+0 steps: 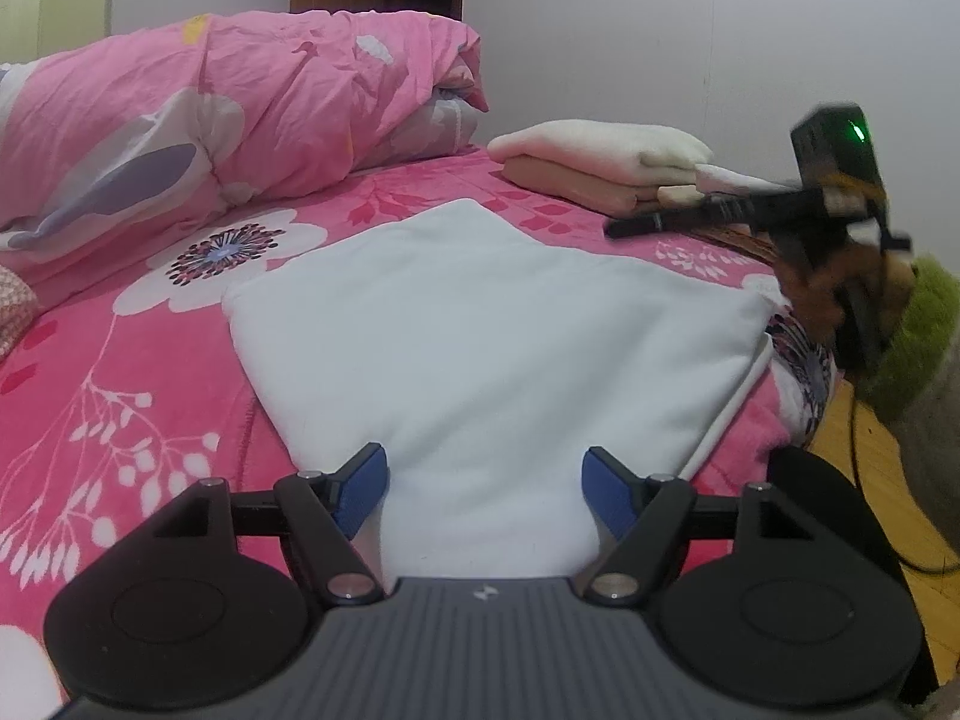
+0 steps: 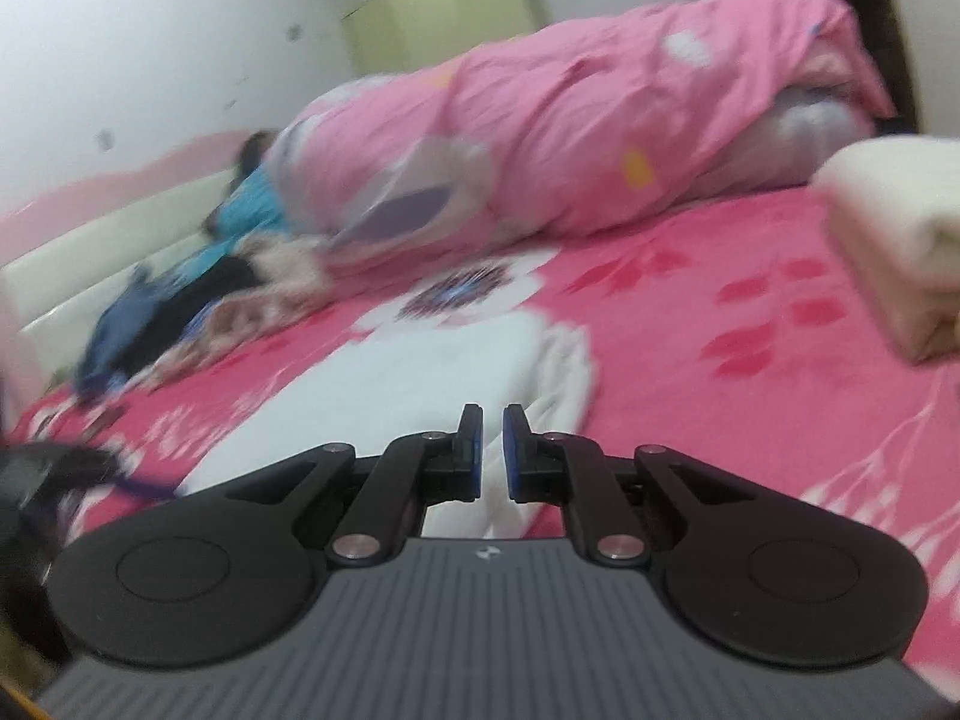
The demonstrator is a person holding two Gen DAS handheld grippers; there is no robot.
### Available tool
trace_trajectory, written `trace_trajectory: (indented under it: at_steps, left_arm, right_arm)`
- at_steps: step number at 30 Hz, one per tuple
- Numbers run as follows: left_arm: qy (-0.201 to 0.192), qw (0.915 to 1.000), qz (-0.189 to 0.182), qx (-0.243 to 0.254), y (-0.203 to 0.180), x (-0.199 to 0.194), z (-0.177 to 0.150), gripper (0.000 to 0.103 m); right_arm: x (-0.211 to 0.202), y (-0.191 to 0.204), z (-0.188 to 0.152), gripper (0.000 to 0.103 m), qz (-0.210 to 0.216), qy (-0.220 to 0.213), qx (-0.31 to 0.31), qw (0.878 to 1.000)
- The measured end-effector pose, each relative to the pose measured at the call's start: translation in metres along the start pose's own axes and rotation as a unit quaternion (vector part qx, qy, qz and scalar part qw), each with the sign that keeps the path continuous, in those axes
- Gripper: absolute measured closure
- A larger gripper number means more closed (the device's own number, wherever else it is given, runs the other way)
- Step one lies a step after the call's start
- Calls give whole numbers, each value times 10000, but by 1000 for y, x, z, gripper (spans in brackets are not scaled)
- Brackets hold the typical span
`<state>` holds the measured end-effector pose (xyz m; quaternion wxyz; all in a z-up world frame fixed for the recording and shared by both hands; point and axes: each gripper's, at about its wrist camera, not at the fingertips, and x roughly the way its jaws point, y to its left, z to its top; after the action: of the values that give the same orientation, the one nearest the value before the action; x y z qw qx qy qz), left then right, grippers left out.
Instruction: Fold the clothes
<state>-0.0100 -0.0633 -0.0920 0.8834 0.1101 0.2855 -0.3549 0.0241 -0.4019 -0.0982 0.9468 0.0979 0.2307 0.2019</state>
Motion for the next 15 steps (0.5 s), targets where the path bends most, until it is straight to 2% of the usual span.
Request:
trace_trajectory:
  at_steps: [3, 6, 11, 15]
  left_arm:
    - [2, 10000, -20, -27, 0, 0, 1, 26]
    - [27, 10000, -39, -6, -2, 1, 3, 22]
    - [22, 10000, -20, 87, -4, 2, 3, 20]
    - [35, 10000, -15, 5, -3, 2, 5, 20]
  right_arm:
    - [11, 14, -21, 96, 5, 388, -292, 9988]
    - [3, 20, -24, 96, -169, 301, -386, 9987]
    - [-9, 45, -29, 96, -479, 533, -1417, 9873]
    - [-20, 51, -25, 96, -850, 514, -1712, 9802]
